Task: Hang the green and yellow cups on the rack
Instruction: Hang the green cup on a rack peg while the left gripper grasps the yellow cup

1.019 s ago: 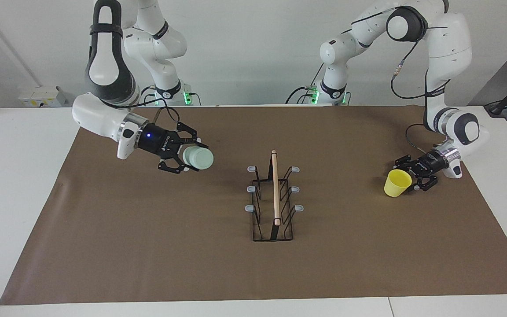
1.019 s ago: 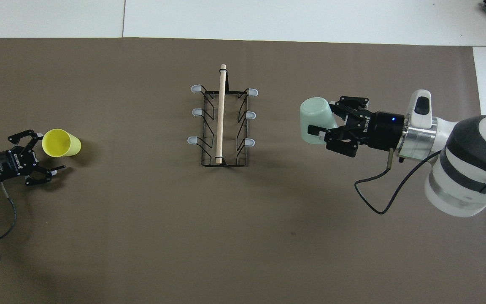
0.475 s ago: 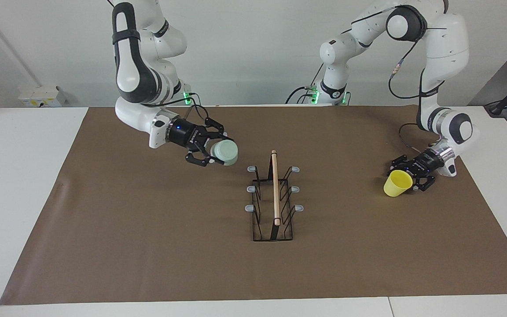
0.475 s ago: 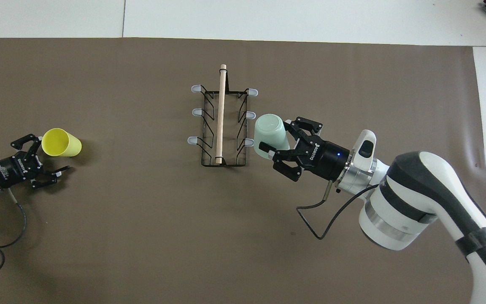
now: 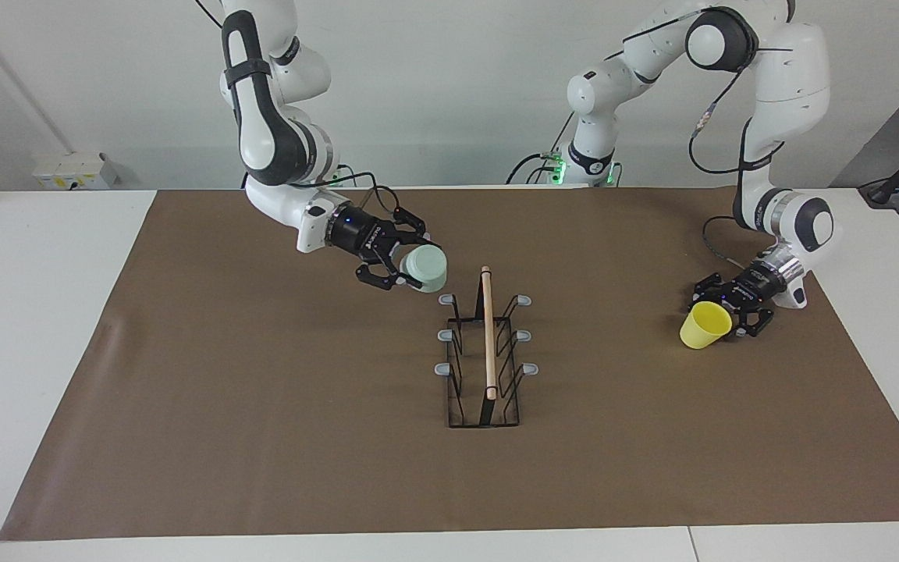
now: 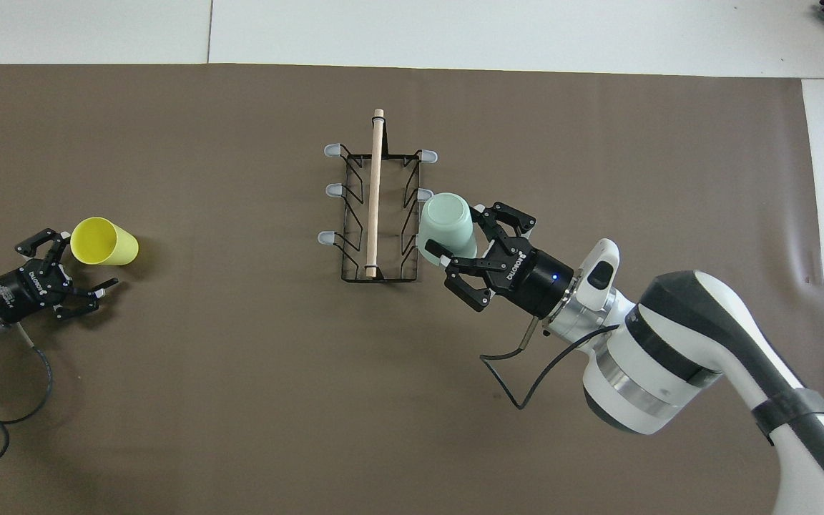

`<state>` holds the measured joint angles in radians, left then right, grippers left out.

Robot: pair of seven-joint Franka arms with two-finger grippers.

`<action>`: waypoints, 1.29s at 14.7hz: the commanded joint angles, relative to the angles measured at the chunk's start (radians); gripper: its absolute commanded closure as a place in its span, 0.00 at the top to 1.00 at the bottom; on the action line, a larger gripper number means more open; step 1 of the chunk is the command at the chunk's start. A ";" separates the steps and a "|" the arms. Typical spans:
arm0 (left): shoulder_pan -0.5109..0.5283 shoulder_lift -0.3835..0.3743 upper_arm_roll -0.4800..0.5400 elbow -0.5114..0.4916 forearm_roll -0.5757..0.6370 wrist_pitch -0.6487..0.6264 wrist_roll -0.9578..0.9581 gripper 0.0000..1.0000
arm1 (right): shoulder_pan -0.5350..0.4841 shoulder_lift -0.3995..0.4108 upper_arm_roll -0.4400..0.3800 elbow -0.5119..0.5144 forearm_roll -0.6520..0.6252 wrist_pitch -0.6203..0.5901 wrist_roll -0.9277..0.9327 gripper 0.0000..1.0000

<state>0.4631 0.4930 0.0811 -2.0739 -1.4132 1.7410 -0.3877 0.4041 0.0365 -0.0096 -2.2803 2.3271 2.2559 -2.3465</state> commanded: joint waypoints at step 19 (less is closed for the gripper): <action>-0.095 -0.036 0.000 -0.035 -0.102 0.086 -0.166 0.55 | 0.052 0.108 -0.003 -0.021 0.183 -0.056 -0.214 0.00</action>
<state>0.3838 0.4868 0.0736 -2.0765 -1.4942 1.8071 -0.5426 0.4568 0.1147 -0.0131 -2.2949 2.4821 2.2078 -2.5192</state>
